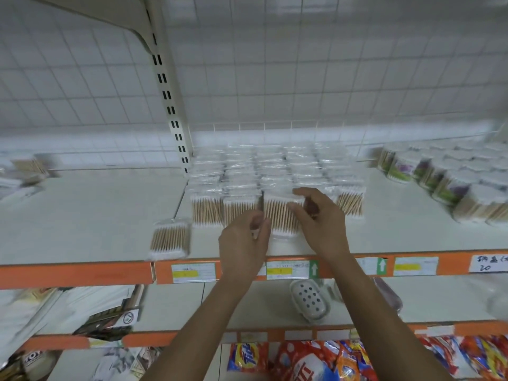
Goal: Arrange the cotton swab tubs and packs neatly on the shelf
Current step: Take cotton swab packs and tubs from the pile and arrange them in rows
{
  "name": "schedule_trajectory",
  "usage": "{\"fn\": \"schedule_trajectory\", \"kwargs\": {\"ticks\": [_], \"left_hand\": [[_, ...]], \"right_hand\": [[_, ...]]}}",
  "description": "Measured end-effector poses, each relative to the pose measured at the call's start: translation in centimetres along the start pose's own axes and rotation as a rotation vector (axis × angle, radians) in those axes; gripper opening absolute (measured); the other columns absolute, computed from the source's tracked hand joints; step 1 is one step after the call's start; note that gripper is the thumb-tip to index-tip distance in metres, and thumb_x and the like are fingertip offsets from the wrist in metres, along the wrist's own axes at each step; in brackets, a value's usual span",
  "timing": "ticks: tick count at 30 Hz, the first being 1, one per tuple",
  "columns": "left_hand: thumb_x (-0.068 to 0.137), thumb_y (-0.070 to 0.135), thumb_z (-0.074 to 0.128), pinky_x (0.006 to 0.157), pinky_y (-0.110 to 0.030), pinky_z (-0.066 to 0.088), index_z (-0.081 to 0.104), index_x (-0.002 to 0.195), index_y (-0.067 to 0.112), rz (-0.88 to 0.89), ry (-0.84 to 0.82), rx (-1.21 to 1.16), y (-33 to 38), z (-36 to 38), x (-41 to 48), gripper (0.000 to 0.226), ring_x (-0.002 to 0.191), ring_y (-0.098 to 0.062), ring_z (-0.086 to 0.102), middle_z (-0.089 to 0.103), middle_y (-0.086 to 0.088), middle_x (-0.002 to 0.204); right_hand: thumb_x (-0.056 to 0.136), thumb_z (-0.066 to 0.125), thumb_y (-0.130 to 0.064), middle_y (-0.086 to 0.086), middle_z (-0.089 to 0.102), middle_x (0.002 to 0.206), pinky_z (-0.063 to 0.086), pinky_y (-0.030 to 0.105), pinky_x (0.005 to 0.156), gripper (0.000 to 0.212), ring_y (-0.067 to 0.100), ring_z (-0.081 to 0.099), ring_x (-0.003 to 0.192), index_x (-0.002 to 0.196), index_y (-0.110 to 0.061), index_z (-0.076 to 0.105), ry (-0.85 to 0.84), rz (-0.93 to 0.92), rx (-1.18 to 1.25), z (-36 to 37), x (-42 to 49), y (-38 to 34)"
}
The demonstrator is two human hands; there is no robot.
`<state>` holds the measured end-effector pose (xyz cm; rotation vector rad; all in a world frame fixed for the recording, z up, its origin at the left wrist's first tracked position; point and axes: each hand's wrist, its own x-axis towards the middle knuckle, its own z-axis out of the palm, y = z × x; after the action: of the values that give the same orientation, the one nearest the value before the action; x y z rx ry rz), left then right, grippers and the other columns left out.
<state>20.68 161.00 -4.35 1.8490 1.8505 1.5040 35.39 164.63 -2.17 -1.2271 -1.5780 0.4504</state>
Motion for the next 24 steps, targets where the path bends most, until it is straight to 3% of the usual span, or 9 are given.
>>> {"fn": "schedule_trajectory", "kwargs": {"ticks": [3, 5, 7, 9, 13, 17, 20, 22, 24], "left_hand": [[0.087, 0.026, 0.066, 0.064, -0.001, 0.037, 0.07, 0.099, 0.017, -0.019, -0.017, 0.014, -0.1, -0.1, 0.1, 0.015, 0.071, 0.003, 0.058, 0.069, 0.01, 0.083], [0.087, 0.03, 0.066, 0.065, -0.002, 0.04, 0.07, 0.098, 0.019, -0.016, -0.029, 0.011, -0.4, -0.2, 0.2, 0.016, 0.071, 0.003, 0.058, 0.07, 0.01, 0.083], [0.087, 0.033, 0.066, 0.068, -0.01, 0.047, 0.069, 0.101, 0.02, -0.017, -0.042, -0.009, -0.3, -0.3, 0.3, 0.02, 0.075, 0.002, 0.06, 0.069, 0.011, 0.087], [0.085, 0.034, 0.068, 0.068, -0.005, 0.044, 0.066, 0.11, 0.019, -0.065, -0.052, -0.072, 0.2, -0.7, 0.3, 0.029, 0.075, 0.003, 0.06, 0.067, 0.011, 0.087], [0.081, 0.037, 0.071, 0.063, 0.001, 0.039, 0.048, 0.126, 0.026, -0.263, -0.107, -0.277, 1.6, -1.0, 0.6, 0.051, 0.071, 0.015, 0.057, 0.064, 0.015, 0.079], [0.082, 0.033, 0.071, 0.056, -0.007, 0.039, 0.058, 0.096, 0.02, -0.287, -0.118, -0.391, 2.4, -0.5, 0.7, 0.022, 0.06, 0.005, 0.055, 0.059, 0.015, 0.064], [0.086, 0.027, 0.068, 0.054, -0.009, 0.039, 0.05, 0.074, 0.029, -0.207, -0.091, -0.392, 2.5, -0.6, 0.9, 0.022, 0.06, 0.0, 0.058, 0.055, 0.025, 0.056], [0.088, 0.025, 0.066, 0.055, -0.009, 0.041, 0.058, 0.085, 0.025, -0.164, -0.111, -0.391, 2.2, -0.7, 1.1, 0.008, 0.058, 0.001, 0.056, 0.055, 0.024, 0.057], [0.088, 0.022, 0.065, 0.06, -0.007, 0.043, 0.064, 0.107, 0.019, -0.122, -0.133, -0.344, 1.9, -0.8, 1.5, 0.02, 0.066, 0.003, 0.059, 0.065, 0.019, 0.076]], "right_hand": [[0.085, 0.068, -0.023, -0.012, 0.045, 0.06, 0.039, 0.018, 0.059, 0.014, 0.004, 0.045, 0.054, 0.099, -0.022, 0.068, 0.01, 0.013, -0.046, 0.4, 0.1, 0.2], [0.086, 0.067, -0.024, -0.009, 0.049, 0.056, 0.041, 0.024, 0.056, 0.004, 0.009, 0.048, 0.052, 0.089, -0.026, 0.068, 0.011, 0.055, 0.012, 0.4, 0.1, 0.1], [0.086, 0.066, -0.024, 0.003, 0.055, 0.058, 0.046, 0.032, 0.058, 0.006, 0.024, 0.055, 0.056, 0.082, -0.028, 0.066, 0.011, 0.114, 0.105, 0.3, 0.2, -0.2], [0.087, 0.065, -0.02, 0.011, 0.059, 0.064, 0.049, 0.037, 0.059, 0.011, 0.033, 0.057, 0.061, 0.079, -0.027, 0.064, 0.039, 0.177, 0.197, 0.2, 0.2, -0.5], [0.091, 0.059, -0.009, 0.007, 0.058, 0.07, 0.052, 0.027, 0.058, 0.01, 0.019, 0.059, 0.062, 0.081, -0.012, 0.057, 0.108, 0.331, 0.541, 0.2, 0.1, -1.6], [0.092, 0.054, -0.003, 0.004, 0.053, 0.072, 0.057, 0.025, 0.07, 0.008, 0.013, 0.063, 0.066, 0.085, -0.006, 0.05, 0.059, 0.399, 0.753, 1.0, -0.7, -2.5], [0.09, 0.059, -0.008, 0.001, 0.057, 0.076, 0.057, 0.032, 0.077, 0.007, 0.015, 0.065, 0.073, 0.088, -0.011, 0.053, -0.012, 0.357, 0.624, 1.2, -1.1, -2.2], [0.087, 0.065, -0.015, -0.003, 0.061, 0.088, 0.053, 0.029, 0.079, 0.015, 0.014, 0.063, 0.083, 0.096, -0.018, 0.054, 0.007, 0.282, 0.352, 1.1, -1.1, -1.7], [0.085, 0.068, -0.016, -0.009, 0.058, 0.103, 0.05, 0.024, 0.081, 0.033, 0.013, 0.06, 0.095, 0.113, -0.019, 0.052, 0.082, 0.124, 0.158, 0.6, -0.9, -1.4]]}}
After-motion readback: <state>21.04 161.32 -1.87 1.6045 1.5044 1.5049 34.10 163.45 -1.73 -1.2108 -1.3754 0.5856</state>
